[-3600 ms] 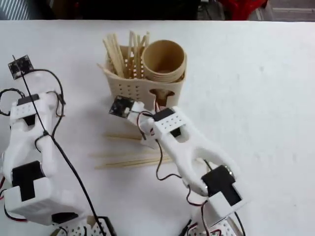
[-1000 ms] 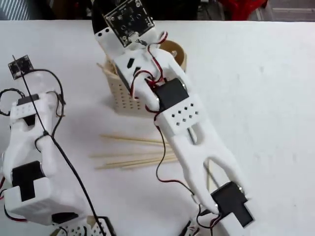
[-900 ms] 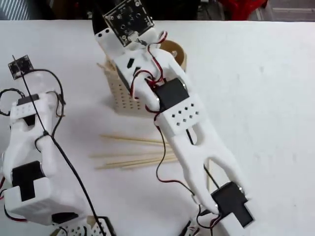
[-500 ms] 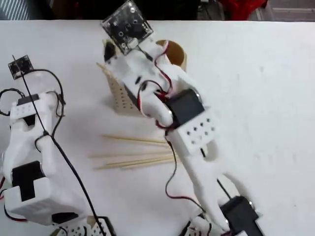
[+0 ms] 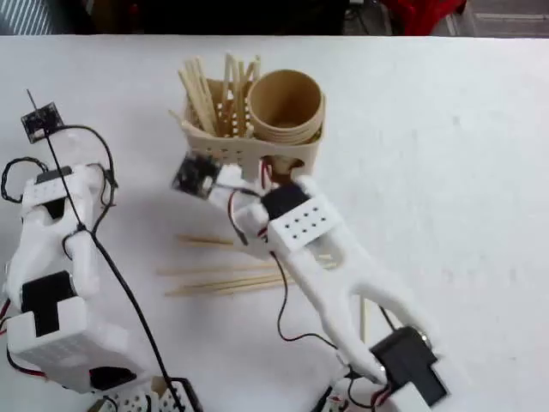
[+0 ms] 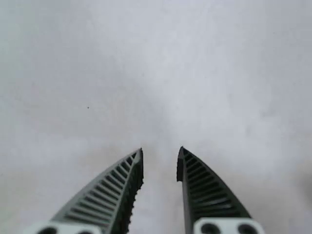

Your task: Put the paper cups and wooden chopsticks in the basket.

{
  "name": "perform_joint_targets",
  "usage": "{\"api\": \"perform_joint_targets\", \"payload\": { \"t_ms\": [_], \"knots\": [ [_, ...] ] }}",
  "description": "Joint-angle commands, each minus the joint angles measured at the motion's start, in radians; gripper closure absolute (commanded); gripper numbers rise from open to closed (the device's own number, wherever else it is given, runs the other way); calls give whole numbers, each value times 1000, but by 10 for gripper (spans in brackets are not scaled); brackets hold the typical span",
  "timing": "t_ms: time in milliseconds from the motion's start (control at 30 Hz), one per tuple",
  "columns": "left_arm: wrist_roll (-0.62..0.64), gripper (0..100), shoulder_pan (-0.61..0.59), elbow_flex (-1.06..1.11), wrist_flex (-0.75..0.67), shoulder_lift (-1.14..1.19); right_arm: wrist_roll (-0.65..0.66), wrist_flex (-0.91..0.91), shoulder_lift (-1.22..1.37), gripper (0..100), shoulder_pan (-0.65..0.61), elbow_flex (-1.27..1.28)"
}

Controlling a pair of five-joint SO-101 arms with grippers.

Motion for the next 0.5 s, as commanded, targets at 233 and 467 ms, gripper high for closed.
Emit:
{"api": "perform_joint_targets", "payload": {
  "t_ms": [233,467],
  "knots": [
    [9,867,13,-49,-9,-4,25,-312,151,818,-4,109],
    [9,867,13,-48,-9,-4,25,-337,249,828,-2,101]
  ]
}}
